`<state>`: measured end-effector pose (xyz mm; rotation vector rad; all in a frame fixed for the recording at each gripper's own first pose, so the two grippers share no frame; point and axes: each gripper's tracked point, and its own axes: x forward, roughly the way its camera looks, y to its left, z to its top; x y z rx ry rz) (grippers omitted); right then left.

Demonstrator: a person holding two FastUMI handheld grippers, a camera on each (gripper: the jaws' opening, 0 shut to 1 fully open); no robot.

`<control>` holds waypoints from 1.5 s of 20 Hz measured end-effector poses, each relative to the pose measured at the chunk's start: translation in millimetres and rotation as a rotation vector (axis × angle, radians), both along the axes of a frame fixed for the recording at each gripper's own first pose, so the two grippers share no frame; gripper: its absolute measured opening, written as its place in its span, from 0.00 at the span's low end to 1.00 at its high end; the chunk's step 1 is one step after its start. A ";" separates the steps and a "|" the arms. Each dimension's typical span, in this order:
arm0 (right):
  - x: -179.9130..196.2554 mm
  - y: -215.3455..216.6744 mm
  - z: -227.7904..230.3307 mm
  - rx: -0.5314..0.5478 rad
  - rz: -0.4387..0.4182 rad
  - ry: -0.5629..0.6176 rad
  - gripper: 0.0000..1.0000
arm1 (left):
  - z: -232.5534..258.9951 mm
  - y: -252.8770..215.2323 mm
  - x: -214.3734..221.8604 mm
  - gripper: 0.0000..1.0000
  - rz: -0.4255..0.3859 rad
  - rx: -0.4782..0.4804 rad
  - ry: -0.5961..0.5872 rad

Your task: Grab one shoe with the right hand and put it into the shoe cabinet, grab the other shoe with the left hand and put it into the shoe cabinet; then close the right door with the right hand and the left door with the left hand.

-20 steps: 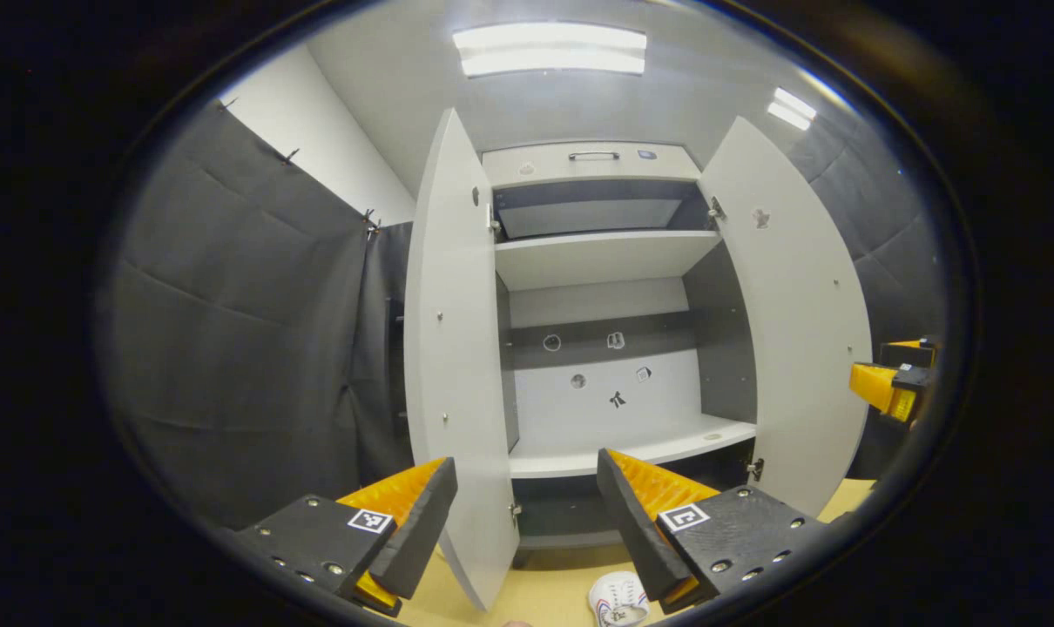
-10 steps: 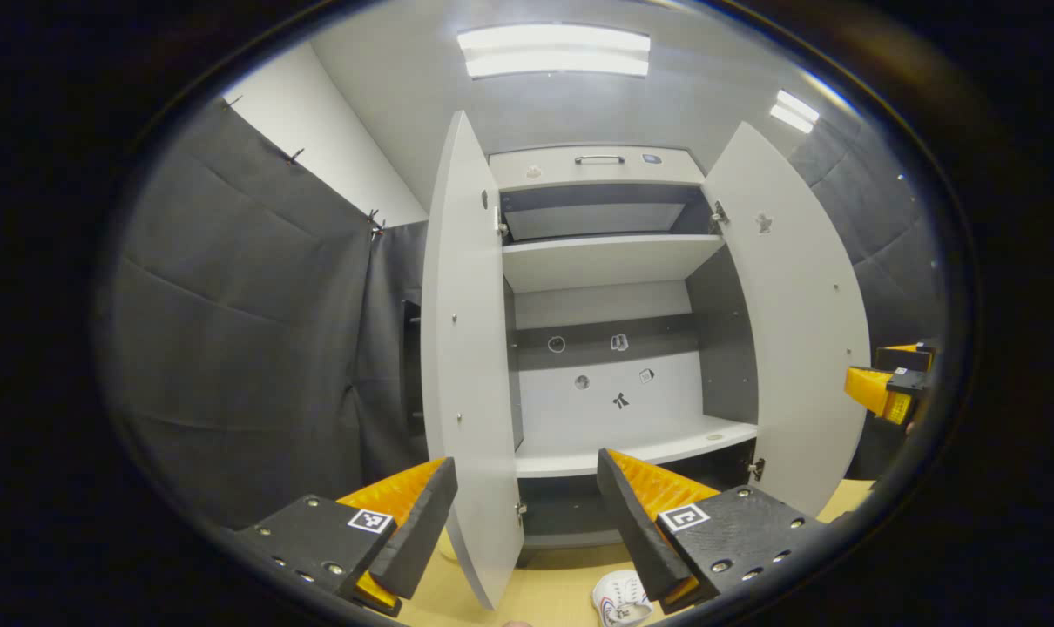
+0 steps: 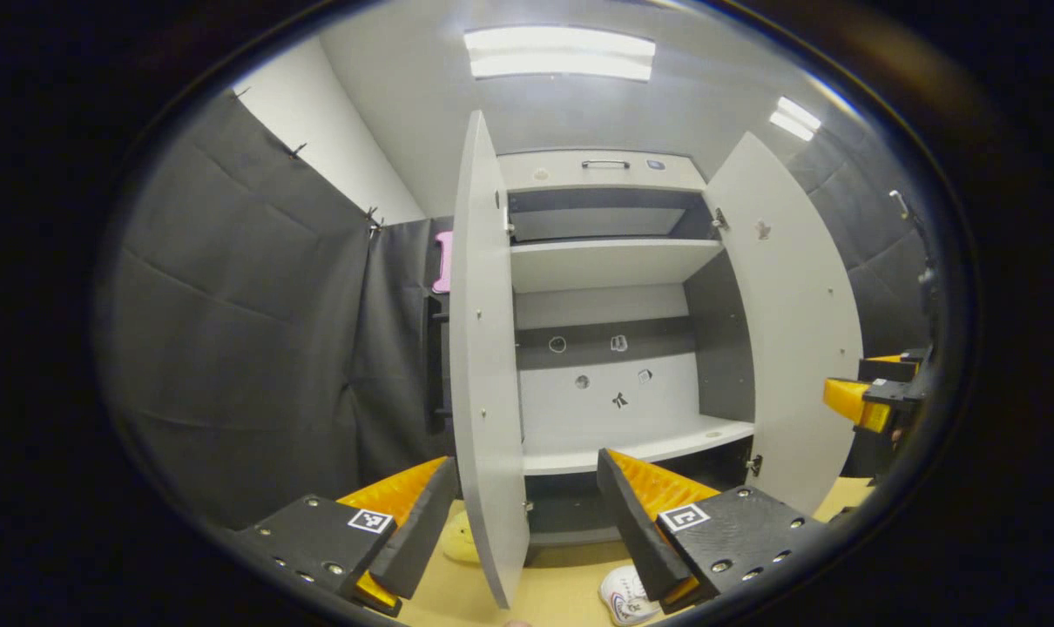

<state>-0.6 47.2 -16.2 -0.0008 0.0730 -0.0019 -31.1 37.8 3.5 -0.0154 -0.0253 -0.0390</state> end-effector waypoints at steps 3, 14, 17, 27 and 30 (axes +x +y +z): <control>6.5 10.3 -25.6 -0.009 0.019 0.066 0.97 | 0.0 2.3 -1.3 0.94 -0.031 -0.019 -0.009; 45.2 45.4 -180.9 -0.058 0.204 0.407 0.98 | -8.3 -19.1 13.4 0.94 0.052 0.023 0.025; 51.9 52.6 -224.0 -0.066 0.243 0.498 0.98 | -3.7 -25.7 17.8 0.94 0.071 0.051 0.019; 41.7 74.5 -334.7 -0.018 0.336 0.767 0.90 | -18.1 -26.8 24.7 0.94 0.126 0.081 0.072; 35.0 83.5 -358.8 -0.009 0.360 0.850 0.91 | -23.4 -23.3 27.8 0.94 0.141 0.083 0.088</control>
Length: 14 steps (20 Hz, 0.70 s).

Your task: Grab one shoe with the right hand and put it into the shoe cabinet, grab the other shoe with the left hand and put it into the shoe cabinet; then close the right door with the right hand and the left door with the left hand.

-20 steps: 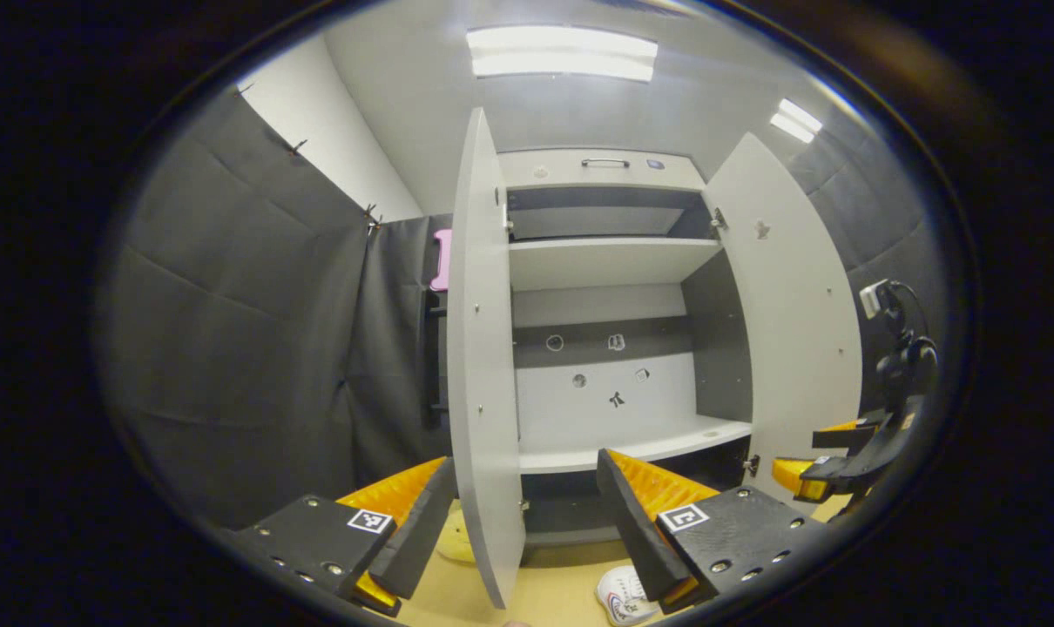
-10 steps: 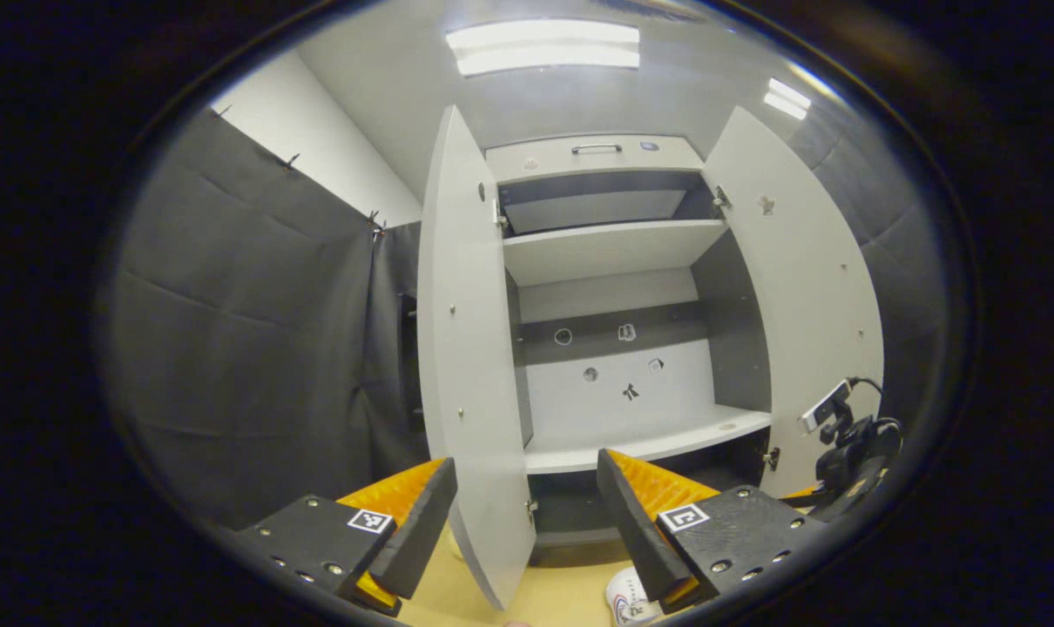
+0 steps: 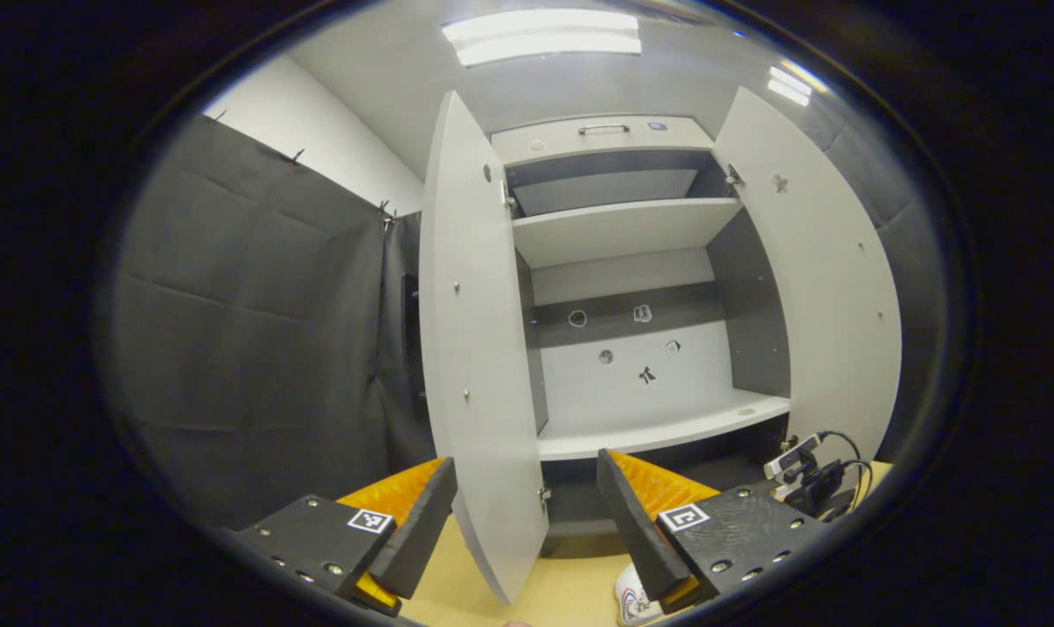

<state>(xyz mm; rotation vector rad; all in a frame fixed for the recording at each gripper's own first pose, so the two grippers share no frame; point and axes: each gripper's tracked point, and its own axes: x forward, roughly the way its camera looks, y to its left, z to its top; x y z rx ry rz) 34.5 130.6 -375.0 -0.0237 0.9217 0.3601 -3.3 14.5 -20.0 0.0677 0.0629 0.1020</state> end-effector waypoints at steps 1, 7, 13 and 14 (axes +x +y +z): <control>-1.1 1.7 -7.6 0.002 0.000 0.021 0.91 | -1.7 1.0 0.3 0.94 0.004 0.001 0.006; -12.5 6.9 -42.3 -0.018 0.015 0.141 0.70 | -10.9 2.9 3.3 0.94 0.015 -0.003 0.036; -14.9 7.8 -51.1 -0.097 0.057 0.196 0.70 | -7.7 2.7 2.2 0.94 0.022 0.007 0.032; -9.3 0.3 -61.4 -0.123 0.029 0.178 0.58 | -6.6 2.1 2.6 0.94 0.025 0.007 0.028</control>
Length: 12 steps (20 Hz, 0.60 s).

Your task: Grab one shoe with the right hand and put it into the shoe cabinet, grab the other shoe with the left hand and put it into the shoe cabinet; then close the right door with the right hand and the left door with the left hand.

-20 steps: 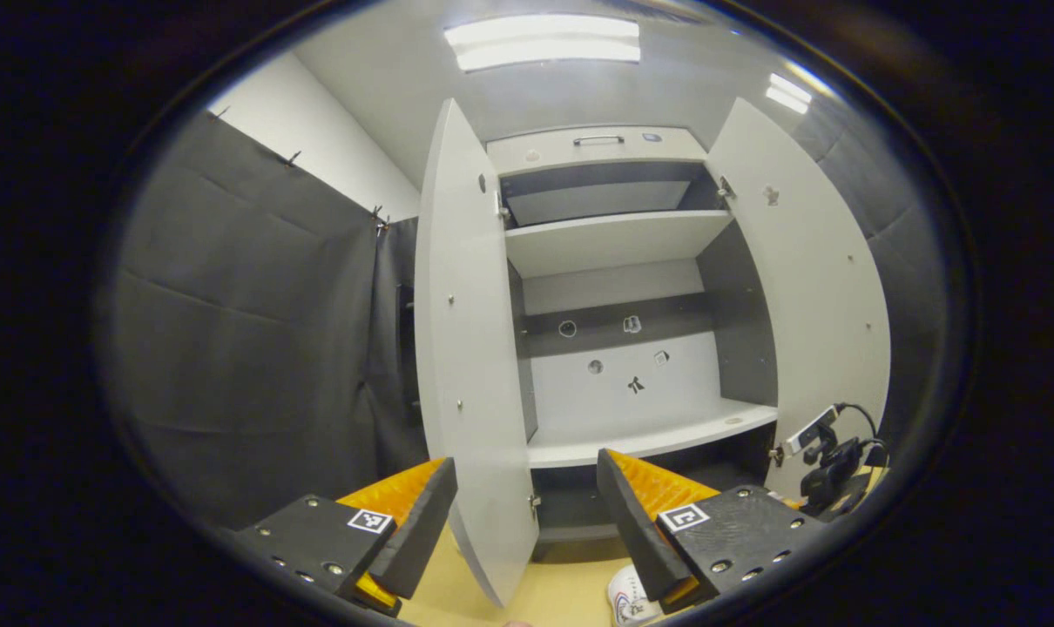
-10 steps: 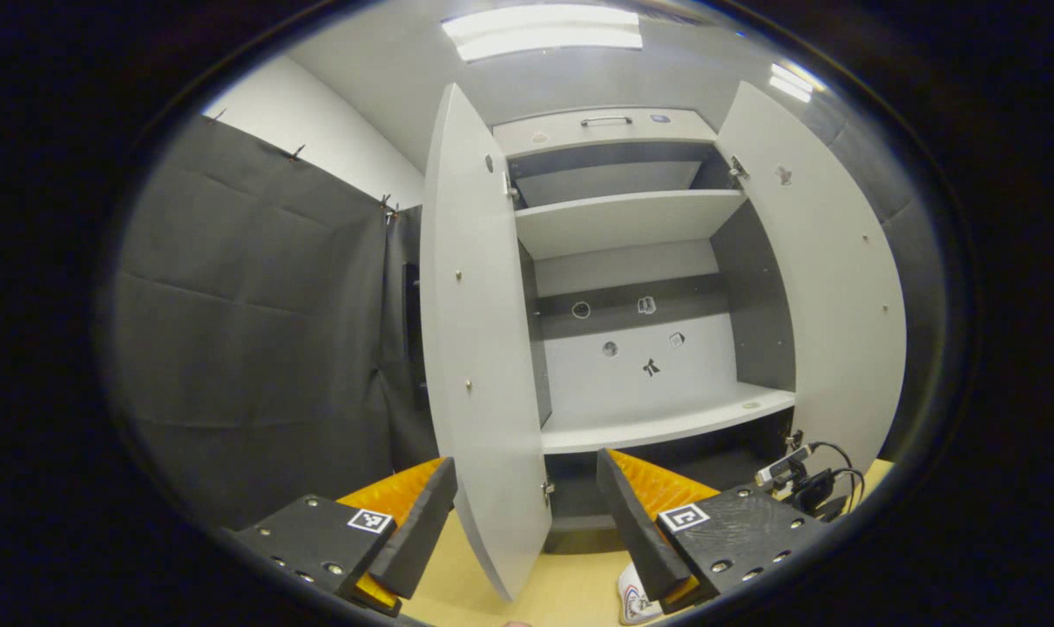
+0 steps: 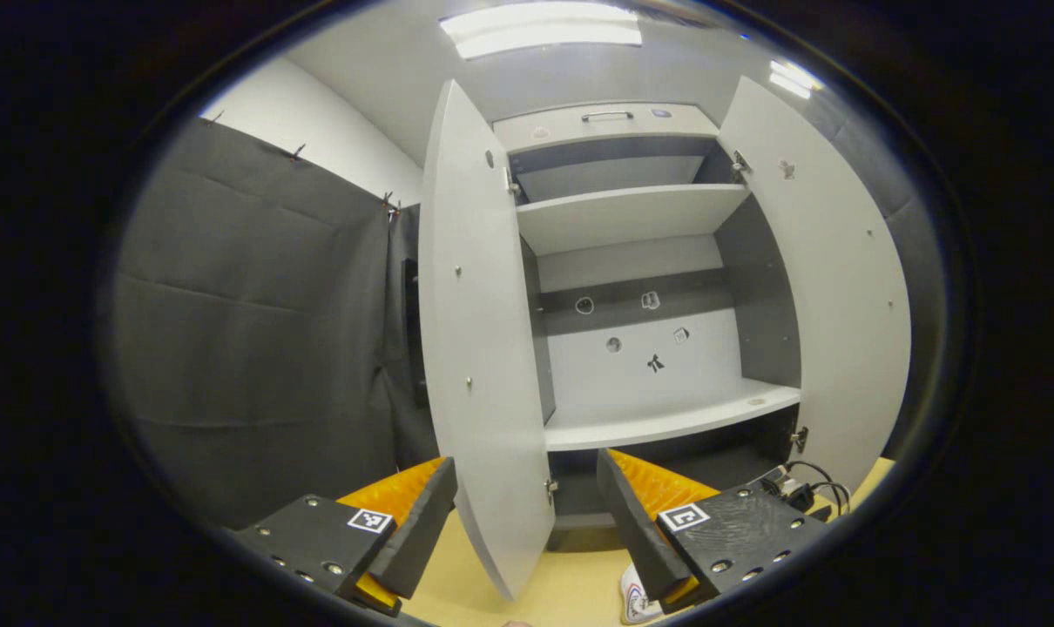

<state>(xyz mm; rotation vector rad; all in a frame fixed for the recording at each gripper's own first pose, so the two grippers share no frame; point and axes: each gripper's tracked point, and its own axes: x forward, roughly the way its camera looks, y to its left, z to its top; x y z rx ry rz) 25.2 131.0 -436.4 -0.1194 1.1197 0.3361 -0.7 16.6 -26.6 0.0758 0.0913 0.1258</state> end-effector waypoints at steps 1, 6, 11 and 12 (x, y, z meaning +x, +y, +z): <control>-2.9 2.7 4.6 0.014 -0.028 0.002 0.47 | 0.1 0.2 -0.2 0.94 0.000 0.000 -0.002; 3.2 -0.4 3.0 0.057 -0.065 0.013 0.06 | 3.0 -1.6 -0.9 0.95 -0.005 -0.006 -0.009; 4.6 -1.5 29.3 0.120 -0.101 -0.066 0.02 | 7.7 -9.0 -2.2 0.94 -0.034 0.000 -0.026; 7.1 -0.8 37.4 0.150 -0.119 -0.076 0.02 | 7.3 -10.7 -0.9 0.94 -0.039 -0.005 -0.027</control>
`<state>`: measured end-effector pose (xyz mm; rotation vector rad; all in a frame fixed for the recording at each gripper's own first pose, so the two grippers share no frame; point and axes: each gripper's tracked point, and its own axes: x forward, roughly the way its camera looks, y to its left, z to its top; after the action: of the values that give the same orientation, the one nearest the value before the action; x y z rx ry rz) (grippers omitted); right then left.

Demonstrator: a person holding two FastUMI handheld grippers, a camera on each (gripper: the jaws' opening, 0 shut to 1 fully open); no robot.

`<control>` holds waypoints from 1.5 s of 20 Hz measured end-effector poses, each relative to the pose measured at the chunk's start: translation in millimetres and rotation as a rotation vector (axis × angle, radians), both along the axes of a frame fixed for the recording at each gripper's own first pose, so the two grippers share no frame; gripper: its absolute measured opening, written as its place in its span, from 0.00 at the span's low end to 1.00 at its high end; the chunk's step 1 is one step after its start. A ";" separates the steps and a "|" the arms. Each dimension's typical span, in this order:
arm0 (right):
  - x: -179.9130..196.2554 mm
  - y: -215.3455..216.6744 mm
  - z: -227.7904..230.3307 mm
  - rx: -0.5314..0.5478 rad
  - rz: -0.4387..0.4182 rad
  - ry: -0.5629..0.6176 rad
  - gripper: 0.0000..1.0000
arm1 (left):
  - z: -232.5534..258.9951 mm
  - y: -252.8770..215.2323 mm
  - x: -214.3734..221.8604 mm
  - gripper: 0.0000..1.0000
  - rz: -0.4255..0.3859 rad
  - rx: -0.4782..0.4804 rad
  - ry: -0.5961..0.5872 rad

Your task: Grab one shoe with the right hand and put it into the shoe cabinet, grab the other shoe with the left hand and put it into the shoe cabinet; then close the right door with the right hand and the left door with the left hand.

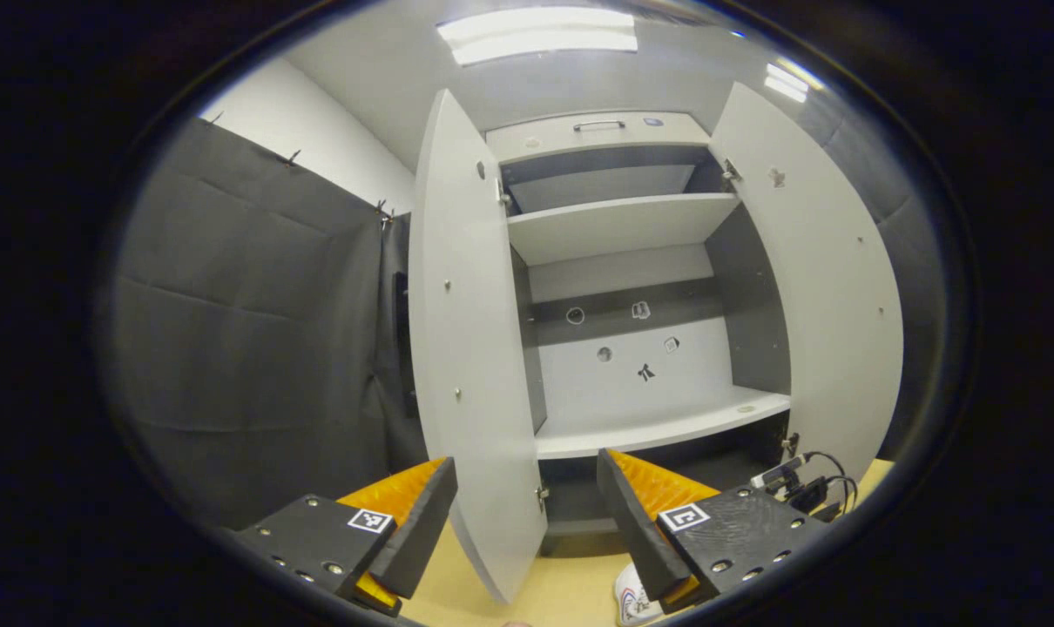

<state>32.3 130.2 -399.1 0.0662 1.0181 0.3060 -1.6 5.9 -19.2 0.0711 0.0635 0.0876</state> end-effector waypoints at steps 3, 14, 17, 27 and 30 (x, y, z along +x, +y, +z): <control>8.7 -3.5 28.3 0.041 -0.030 -0.038 0.01 | -1.9 -4.1 2.4 0.94 -0.015 -0.010 0.001; 37.8 -9.5 166.3 0.185 -0.081 -0.245 0.01 | 3.5 -16.2 3.2 0.94 -0.071 -0.034 -0.027; 47.3 -4.4 206.1 0.209 -0.063 -0.322 0.01 | 4.1 -20.8 5.2 0.94 -0.086 -0.042 -0.035; 128.5 19.9 310.1 0.263 -0.030 -0.541 0.01 | 11.4 -17.6 10.8 0.94 -0.078 -0.042 -0.067; 167.4 18.1 326.0 0.267 -0.065 -0.570 0.00 | 6.1 -16.5 11.1 0.94 -0.069 -0.046 -0.054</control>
<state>199.7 148.3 -73.0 0.2391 0.4056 0.3735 9.5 -10.6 -13.1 0.0251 0.0090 0.0195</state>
